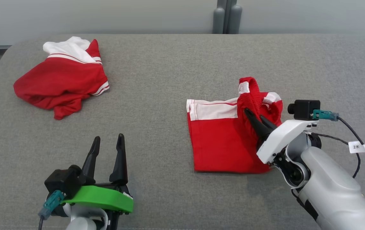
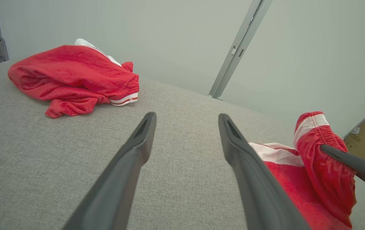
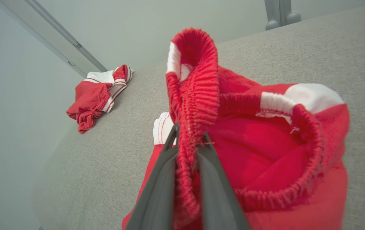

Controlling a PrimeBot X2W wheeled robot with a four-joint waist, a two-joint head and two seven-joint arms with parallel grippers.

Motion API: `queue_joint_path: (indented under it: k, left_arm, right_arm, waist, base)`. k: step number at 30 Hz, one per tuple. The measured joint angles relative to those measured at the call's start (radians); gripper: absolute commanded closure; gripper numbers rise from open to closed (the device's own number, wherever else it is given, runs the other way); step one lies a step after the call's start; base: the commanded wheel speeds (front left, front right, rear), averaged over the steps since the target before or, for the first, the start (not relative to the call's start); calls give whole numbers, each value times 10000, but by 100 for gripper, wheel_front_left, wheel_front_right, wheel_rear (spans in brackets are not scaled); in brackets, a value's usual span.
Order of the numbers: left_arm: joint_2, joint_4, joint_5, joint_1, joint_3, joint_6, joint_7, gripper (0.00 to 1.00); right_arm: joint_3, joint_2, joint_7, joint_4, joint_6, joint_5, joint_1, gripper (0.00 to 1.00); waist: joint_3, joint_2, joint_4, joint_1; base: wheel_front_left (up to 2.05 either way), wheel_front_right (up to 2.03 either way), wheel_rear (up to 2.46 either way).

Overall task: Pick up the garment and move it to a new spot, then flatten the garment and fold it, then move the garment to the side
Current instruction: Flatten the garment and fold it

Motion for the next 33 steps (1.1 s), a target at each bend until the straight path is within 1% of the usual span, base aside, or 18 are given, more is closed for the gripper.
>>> queue_joint_path:
  k: [5, 11, 12, 13, 14, 16, 19, 22, 24, 28, 33]
  left_arm:
    - [4, 2, -15, 84, -90, 13, 0, 0]
    - [13, 13, -69, 383, -184, 42, 0, 0]
    - [13, 13, -73, 390, -196, 48, 0, 0]
    - [15, 12, -73, 397, -205, 58, 0, 0]
    - [15, 12, -75, 409, -207, 96, 0, 0]
    - [19, 8, -75, 429, -199, 98, 0, 0]
    - [17, -21, -75, 521, -67, 100, 0, 0]
    - [35, -56, -77, 773, 198, 148, 0, 0]
    - [38, -63, -86, 833, 251, 178, 0, 0]
    - [38, -173, -86, 835, 359, 178, 0, 0]
    - [38, -332, -86, 841, 408, 180, 0, 0]
  right_arm:
    - [324, 128, 364, 48, 0, -31, 2, 100]
    - [487, 291, 731, 477, 0, -46, 10, 100]
    - [487, 284, 763, 575, 0, -54, 10, 98]
    - [487, 278, 819, 665, -4, -58, 11, 84]
    - [493, 276, 821, 742, -23, -92, 11, 61]
    - [527, 265, 838, 846, -104, -278, 10, 0]
    - [700, 322, 909, 859, -98, -420, -20, 0]
    - [989, 510, 936, 731, -92, -594, -177, 0]
    - [1112, 629, 934, 568, -90, -759, -380, 0]
    - [1227, 637, 815, 157, -90, -999, -752, 0]
    - [1104, 431, 608, -115, -92, -1168, -971, 0]
  waist:
    - [-133, 0, 442, 0]
    - [-298, 0, 1015, 0]
    - [-325, 0, 1111, 0]
    - [-349, 0, 1202, 0]
    - [-372, 0, 1291, 0]
    - [-414, 0, 1459, 0]
    - [-457, 0, 1654, 0]
    - [-491, 0, 1682, 0]
    - [-494, 0, 1609, 0]
    - [-506, 0, 1402, 0]
    - [-524, 0, 1065, 0]
  base:
    - [0, 0, 0]
    - [0, 0, 0]
    - [0, 0, 0]
    - [0, 0, 0]
    - [0, 0, 0]
    - [0, 0, 0]
    - [0, 0, 0]
    - [0, 0, 0]
    - [0, 0, 0]
    - [0, 0, 0]
    - [0, 0, 0]
